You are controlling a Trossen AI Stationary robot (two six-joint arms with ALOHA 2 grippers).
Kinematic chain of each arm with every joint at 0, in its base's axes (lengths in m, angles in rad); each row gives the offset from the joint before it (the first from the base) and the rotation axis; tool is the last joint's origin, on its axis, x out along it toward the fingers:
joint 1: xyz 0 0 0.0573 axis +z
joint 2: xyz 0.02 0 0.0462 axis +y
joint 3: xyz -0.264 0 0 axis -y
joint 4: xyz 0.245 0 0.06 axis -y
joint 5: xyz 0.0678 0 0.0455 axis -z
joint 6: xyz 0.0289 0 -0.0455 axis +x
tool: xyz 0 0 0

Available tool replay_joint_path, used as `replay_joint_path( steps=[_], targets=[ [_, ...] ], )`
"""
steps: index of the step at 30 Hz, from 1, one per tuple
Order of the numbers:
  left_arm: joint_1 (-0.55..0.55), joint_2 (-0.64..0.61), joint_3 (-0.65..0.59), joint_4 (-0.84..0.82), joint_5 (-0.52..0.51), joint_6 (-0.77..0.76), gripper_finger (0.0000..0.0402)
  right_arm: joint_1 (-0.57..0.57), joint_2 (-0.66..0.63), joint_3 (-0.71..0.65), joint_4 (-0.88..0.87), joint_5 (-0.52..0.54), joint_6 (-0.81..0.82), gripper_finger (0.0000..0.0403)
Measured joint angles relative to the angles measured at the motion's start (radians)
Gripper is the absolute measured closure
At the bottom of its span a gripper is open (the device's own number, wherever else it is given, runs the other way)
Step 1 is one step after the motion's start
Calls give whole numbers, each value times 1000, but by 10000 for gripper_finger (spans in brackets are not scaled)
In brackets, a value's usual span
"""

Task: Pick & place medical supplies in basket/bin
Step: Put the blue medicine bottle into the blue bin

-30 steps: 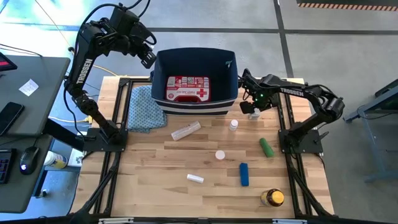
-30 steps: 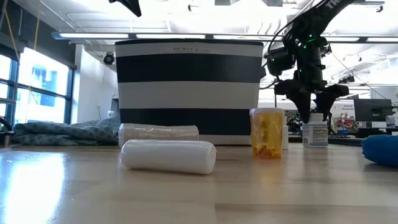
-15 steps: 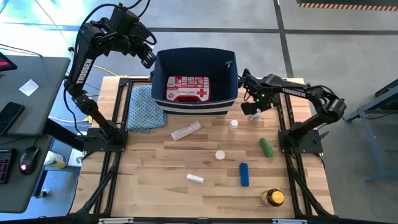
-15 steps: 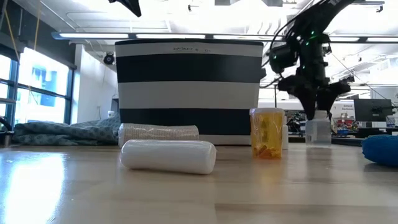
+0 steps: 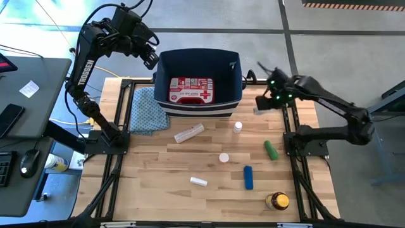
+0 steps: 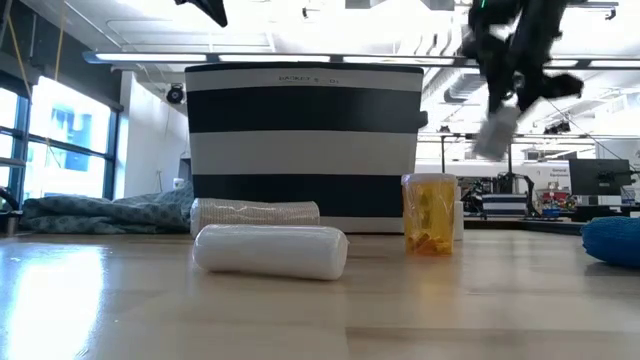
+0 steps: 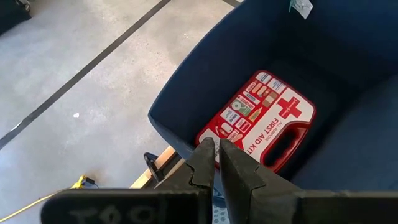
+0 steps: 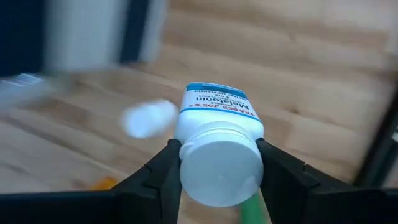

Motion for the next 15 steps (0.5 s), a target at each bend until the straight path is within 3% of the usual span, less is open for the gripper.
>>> replay_joint_path(
  steps=[7, 15],
  targets=[
    [0, 0, 0, 1, 0, 2, 341, 44, -1, 315, 28, 166, -10, 240],
    [0, 0, 0, 0, 1, 24, 341, 95, 289, 686, 88, 246, -194, 239]
  ],
)
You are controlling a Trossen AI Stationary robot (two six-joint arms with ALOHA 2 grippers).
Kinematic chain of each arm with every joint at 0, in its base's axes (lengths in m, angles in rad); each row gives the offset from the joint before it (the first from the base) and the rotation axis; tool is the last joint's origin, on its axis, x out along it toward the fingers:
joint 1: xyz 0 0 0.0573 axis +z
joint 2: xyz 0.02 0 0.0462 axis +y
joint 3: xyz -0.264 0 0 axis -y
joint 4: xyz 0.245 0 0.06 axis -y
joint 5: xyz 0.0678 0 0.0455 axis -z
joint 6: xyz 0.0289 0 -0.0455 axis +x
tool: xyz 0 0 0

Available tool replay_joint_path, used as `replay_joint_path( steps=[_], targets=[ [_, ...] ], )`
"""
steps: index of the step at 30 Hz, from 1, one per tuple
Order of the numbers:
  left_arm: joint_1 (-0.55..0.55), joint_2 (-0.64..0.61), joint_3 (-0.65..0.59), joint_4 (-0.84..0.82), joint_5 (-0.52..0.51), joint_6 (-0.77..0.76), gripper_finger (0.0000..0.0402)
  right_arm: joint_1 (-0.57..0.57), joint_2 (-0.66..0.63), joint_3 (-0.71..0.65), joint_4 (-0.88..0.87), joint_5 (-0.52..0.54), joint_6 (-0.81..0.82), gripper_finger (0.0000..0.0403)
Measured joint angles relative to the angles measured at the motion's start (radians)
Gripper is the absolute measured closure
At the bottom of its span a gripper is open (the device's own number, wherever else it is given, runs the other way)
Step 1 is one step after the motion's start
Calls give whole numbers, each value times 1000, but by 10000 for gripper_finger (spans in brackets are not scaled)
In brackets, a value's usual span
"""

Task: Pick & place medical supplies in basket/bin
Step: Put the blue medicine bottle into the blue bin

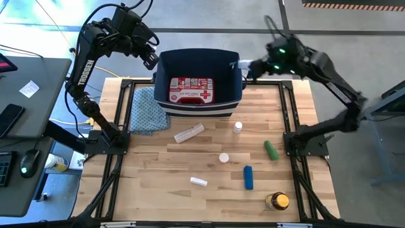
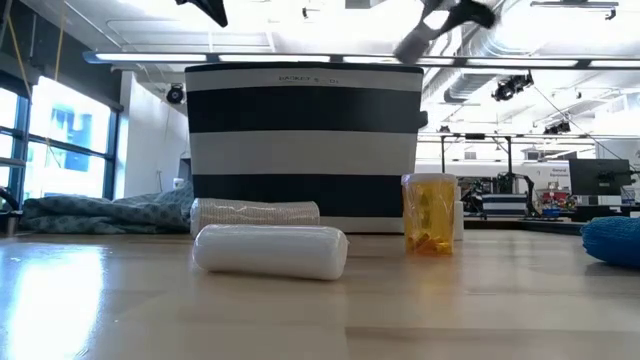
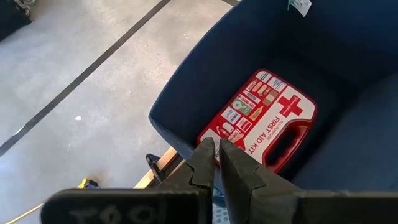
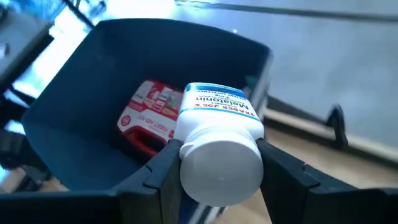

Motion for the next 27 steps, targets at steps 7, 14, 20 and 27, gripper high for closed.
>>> replay_joint_path(
  steps=[7, 14, 20, 27],
  targets=[
    [0, 0, 0, -14, 28, 1, 341, 42, 303, 264, -23, -9, -190, 239],
    [0, 0, 0, -29, 100, -6, 341, 36, 547, 413, -109, -18, -284, 238],
    [0, 0, 0, -29, 122, -7, 341, 17, 687, 408, -208, -50, -355, 238],
    [0, 0, 0, -28, 173, 8, 341, 7, 769, 413, -229, 7, -522, 238]
  ],
)
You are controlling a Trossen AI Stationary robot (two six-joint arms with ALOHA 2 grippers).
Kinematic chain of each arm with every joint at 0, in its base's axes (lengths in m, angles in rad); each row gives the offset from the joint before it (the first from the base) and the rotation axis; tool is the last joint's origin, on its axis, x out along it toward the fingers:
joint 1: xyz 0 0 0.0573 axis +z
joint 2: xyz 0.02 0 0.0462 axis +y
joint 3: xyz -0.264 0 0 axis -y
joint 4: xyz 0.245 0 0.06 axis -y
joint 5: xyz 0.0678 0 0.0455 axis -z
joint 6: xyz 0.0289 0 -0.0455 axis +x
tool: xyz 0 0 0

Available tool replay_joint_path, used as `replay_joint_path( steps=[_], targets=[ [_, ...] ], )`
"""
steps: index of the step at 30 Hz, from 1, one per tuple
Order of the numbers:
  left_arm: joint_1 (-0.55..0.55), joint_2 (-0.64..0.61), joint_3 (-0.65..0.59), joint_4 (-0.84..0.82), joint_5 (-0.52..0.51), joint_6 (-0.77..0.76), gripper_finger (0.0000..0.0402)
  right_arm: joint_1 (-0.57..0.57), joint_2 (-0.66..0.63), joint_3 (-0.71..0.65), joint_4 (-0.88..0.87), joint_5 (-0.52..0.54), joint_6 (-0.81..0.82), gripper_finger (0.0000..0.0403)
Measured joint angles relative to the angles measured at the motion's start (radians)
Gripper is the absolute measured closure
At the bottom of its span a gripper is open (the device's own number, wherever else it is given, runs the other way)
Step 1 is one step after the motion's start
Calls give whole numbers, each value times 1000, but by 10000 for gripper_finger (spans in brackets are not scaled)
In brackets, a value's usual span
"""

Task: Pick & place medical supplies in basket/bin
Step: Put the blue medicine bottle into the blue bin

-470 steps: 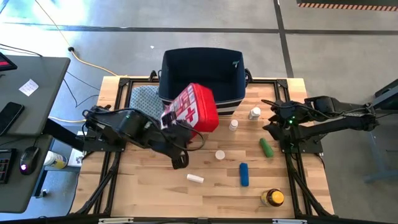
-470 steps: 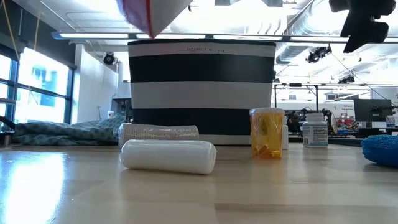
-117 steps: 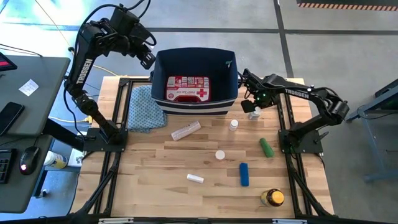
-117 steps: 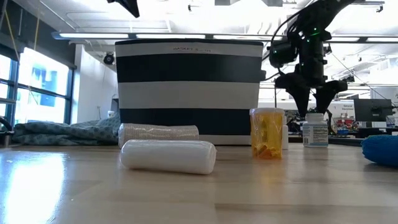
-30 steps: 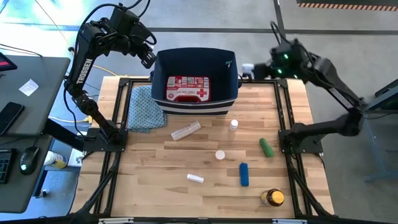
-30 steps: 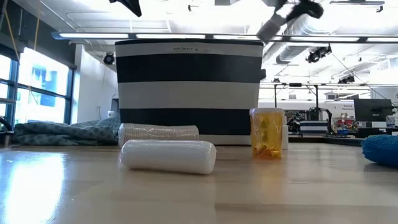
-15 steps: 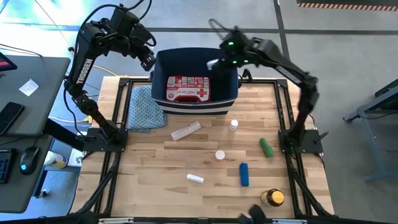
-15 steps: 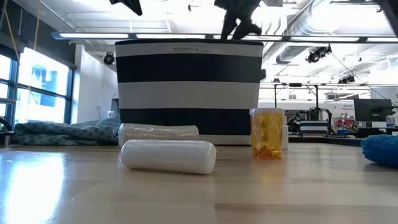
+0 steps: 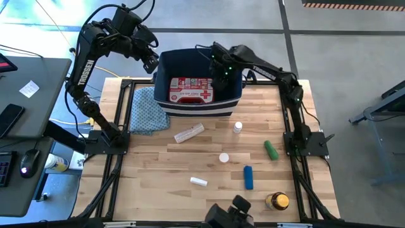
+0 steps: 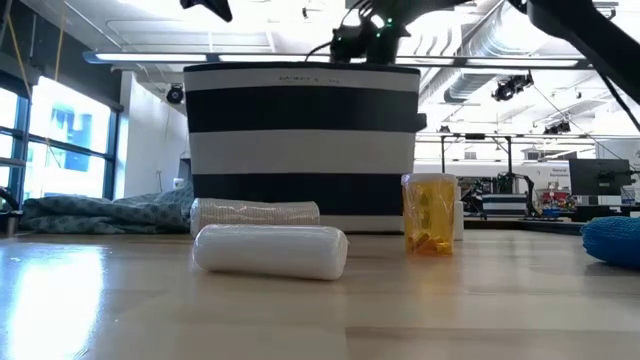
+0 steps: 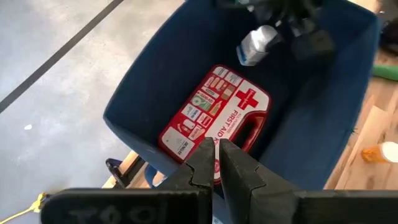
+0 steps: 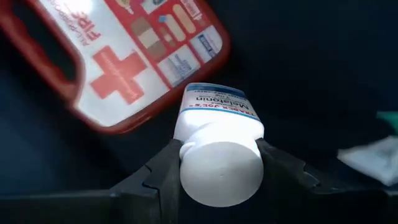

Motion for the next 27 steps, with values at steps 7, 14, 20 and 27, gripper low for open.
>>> replay_joint_path(
  steps=[7, 14, 20, 27],
  targets=[
    [0, 0, 0, 4, 8, 22, 341, 1, 29, -7, 43, -38, -134, 237],
    [0, 0, 0, 5, 8, 57, 341, 16, 29, -7, 55, -18, -258, 237],
    [0, 0, 0, 5, 8, 74, 341, 12, 27, -6, 32, -9, -356, 237],
    [0, 0, 0, 5, 8, 74, 341, 17, 46, -5, 21, -4, -462, 238]
  ],
)
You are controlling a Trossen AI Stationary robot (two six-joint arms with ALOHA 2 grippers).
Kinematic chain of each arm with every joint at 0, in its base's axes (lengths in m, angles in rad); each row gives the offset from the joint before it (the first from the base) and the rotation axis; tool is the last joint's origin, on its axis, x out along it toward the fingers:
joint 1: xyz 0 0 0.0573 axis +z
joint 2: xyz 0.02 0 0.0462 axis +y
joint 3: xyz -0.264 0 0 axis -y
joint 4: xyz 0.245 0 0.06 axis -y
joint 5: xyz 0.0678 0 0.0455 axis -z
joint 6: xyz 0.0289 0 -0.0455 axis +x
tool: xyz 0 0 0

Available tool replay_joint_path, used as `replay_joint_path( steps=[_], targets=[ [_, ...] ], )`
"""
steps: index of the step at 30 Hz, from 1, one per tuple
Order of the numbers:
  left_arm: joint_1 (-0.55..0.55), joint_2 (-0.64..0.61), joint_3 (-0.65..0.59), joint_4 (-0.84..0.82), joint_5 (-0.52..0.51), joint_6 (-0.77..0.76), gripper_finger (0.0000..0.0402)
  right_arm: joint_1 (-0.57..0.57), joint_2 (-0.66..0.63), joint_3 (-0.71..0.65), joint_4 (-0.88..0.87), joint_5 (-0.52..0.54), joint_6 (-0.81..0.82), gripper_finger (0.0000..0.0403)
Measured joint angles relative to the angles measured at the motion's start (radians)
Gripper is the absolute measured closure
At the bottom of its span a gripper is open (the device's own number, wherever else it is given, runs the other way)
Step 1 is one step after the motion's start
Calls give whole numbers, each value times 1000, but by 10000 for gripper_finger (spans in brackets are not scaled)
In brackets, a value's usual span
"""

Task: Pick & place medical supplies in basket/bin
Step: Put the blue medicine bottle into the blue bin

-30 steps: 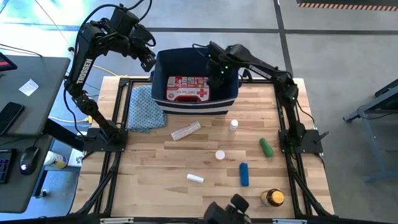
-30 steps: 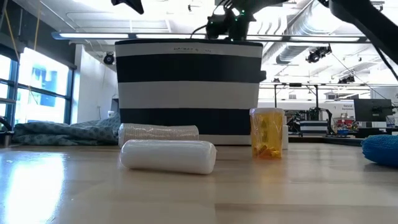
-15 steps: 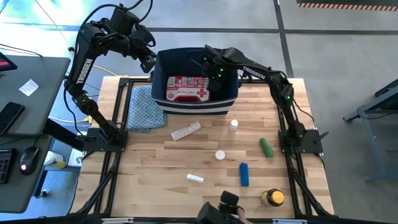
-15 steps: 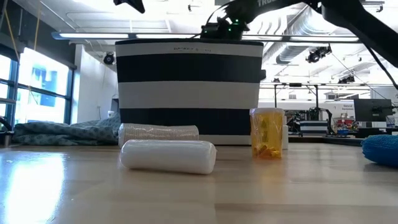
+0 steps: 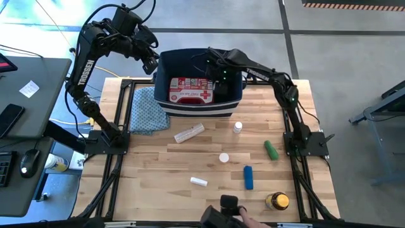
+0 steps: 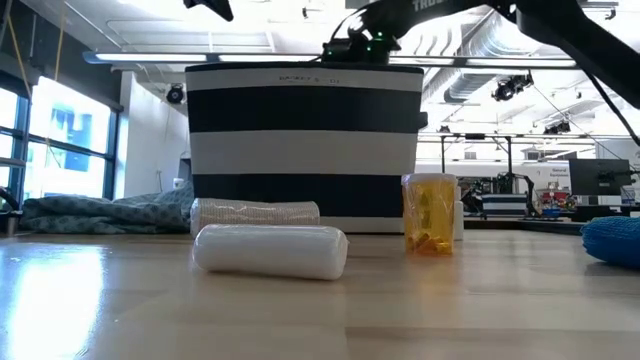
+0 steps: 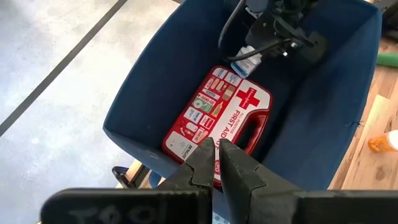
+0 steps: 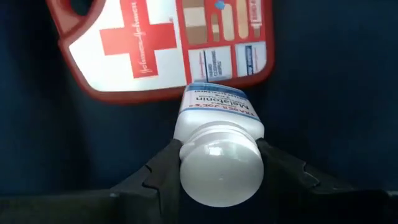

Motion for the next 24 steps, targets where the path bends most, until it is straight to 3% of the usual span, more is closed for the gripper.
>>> replay_joint_path(
  steps=[10, 24],
  targets=[
    [0, 0, 0, -5, 0, -8, 341, 3, 89, -7, 13, 89, -105, 238],
    [0, 0, 0, 0, -1, -12, 341, -11, 98, 0, 181, 24, -156, 238]
  ],
)
